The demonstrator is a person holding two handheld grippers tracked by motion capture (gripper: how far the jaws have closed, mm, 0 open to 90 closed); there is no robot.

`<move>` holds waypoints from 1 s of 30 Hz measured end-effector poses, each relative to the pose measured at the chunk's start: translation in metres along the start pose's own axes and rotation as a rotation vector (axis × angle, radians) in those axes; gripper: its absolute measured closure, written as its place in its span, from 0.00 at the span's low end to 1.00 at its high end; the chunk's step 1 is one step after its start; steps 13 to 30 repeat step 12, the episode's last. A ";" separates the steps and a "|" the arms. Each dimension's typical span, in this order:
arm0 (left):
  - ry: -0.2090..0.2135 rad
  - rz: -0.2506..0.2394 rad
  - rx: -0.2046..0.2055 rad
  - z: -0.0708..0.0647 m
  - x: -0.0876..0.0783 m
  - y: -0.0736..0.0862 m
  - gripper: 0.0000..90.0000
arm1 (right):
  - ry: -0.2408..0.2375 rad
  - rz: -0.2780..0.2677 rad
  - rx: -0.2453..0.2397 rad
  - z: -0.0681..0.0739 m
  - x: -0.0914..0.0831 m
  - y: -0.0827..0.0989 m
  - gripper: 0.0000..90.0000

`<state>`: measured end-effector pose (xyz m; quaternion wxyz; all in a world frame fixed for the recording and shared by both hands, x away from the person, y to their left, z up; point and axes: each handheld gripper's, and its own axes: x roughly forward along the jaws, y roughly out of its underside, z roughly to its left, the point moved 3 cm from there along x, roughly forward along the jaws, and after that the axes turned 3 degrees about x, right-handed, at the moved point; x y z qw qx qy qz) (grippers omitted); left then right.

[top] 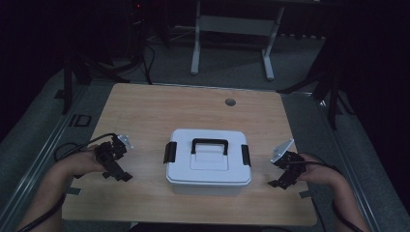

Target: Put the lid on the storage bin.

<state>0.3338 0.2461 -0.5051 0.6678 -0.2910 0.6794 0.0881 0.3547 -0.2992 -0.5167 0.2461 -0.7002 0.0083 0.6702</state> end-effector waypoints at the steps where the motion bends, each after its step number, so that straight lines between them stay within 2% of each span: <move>1: -0.003 0.005 -0.010 0.001 0.001 0.003 0.02 | 0.002 0.000 -0.001 0.000 0.000 0.000 0.15; 4: -0.014 0.013 -0.013 0.003 0.003 0.010 0.02 | 0.003 0.002 -0.008 0.000 0.001 0.001 0.15; 10: -0.007 0.005 -0.049 0.007 0.005 0.021 0.02 | 0.002 -0.007 -0.003 -0.001 0.001 0.001 0.15; 30: -0.013 0.004 -0.044 0.008 0.005 0.022 0.02 | 0.003 -0.003 -0.006 -0.001 0.003 0.001 0.15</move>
